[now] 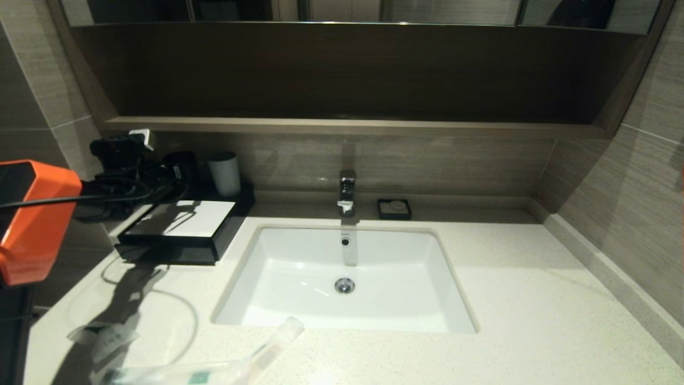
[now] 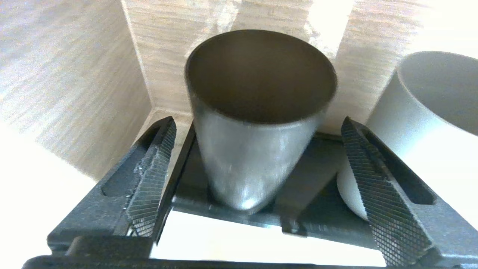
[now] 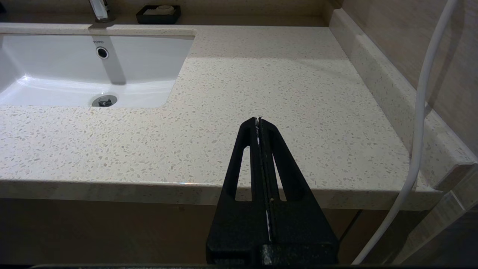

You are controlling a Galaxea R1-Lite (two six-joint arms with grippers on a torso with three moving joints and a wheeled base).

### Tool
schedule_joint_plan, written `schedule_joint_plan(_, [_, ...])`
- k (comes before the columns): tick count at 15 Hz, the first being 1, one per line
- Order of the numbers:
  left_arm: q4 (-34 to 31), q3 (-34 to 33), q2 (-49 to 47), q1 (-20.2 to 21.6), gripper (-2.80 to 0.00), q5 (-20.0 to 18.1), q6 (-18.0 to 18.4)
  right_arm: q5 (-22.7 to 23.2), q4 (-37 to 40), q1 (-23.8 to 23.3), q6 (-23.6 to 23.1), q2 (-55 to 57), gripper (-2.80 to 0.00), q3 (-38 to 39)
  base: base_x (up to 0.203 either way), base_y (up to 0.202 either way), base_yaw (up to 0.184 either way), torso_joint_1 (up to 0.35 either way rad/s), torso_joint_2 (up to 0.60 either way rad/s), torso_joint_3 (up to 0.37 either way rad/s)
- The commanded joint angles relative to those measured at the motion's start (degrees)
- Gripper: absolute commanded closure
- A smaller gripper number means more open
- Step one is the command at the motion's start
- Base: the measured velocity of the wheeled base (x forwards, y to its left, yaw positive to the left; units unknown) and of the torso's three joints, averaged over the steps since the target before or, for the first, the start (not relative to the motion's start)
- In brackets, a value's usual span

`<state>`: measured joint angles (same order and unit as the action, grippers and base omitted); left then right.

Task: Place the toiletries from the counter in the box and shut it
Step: Place the cup on the storage box, then open the drawer

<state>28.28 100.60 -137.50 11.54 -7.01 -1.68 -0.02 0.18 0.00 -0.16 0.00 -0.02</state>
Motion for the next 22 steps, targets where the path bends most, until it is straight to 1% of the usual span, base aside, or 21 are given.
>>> schedule_joint_plan(1, [0.2,-3.2,3.8,0.0,-2.80,0.1,0.0,0.0,0.0,0.0,0.0,0.0,0.00,-0.1,0.000,0.000,0.000,0.000,0.00,0.000])
schedule_joint_plan(2, [0.2,-5.6,5.6,-0.1,-2.80,0.1,0.0,0.0,0.0,0.0,0.0,-0.1,0.00,0.0,0.000,0.000,0.000,0.000,0.00,0.000])
schedule_joint_plan(4, [0.2,-13.3,11.1,-0.2,-2.80,0.3,0.5,0.0,0.0,0.0,0.0,-0.1,0.00,0.0,0.000,0.000,0.000,0.000,0.00,0.000])
schedule_joint_plan(6, [0.2,-20.9,18.0,-0.1,-2.80,0.4,2.2,0.0,0.0,0.0,0.0,-0.1,0.00,0.0,0.000,0.000,0.000,0.000,0.00,0.000])
schedule_joint_plan(7, [0.2,-24.4,21.7,0.0,0.00,0.6,2.7,0.0,0.0,0.0,0.0,0.0,0.00,0.0,0.000,0.000,0.000,0.000,0.00,0.000])
schedule_joint_plan(11, [0.1,-39.4,35.6,-0.1,0.00,3.6,3.7,0.0,0.0,0.0,0.0,0.0,0.00,0.0,0.000,0.000,0.000,0.000,0.00,0.000])
schedule_joint_plan(13, [-0.6,-46.2,42.0,-0.7,0.00,6.7,3.9,0.0,0.0,0.0,0.0,0.0,0.00,0.0,0.000,0.000,0.000,0.000,0.00,0.000])
schedule_joint_plan(15, [-1.6,-51.2,46.3,-0.4,0.00,9.1,4.0,0.0,0.0,0.0,0.0,-0.1,0.00,0.0,0.000,0.000,0.000,0.000,0.00,0.000])
schedule_joint_plan(17, [-3.9,-55.6,49.0,-0.1,0.00,9.9,3.9,0.0,0.0,0.0,0.0,-0.1,0.00,0.0,0.000,0.000,0.000,0.000,0.00,0.000])
schedule_joint_plan(18, [-6.4,-57.1,50.1,-0.1,0.00,12.1,3.9,0.0,0.0,0.0,0.0,0.0,0.00,0.0,0.000,0.000,0.000,0.000,0.00,0.000])
schedule_joint_plan(19, [-10.3,-57.4,50.8,-0.1,0.00,15.4,3.9,0.0,0.0,0.0,0.0,-0.1,0.00,0.0,0.000,0.000,0.000,0.000,0.00,0.000])
schedule_joint_plan(20, [-14.3,-57.7,51.6,-0.1,0.00,17.1,3.7,0.0,0.0,0.0,0.0,-0.1,0.00,0.0,0.000,0.000,0.000,0.000,0.00,0.000])
schedule_joint_plan(22, [-21.2,-57.9,52.5,0.9,0.00,17.6,3.5,0.0,0.0,0.0,0.0,-0.1,0.00,-0.1,0.000,0.000,0.000,0.000,0.00,0.000])
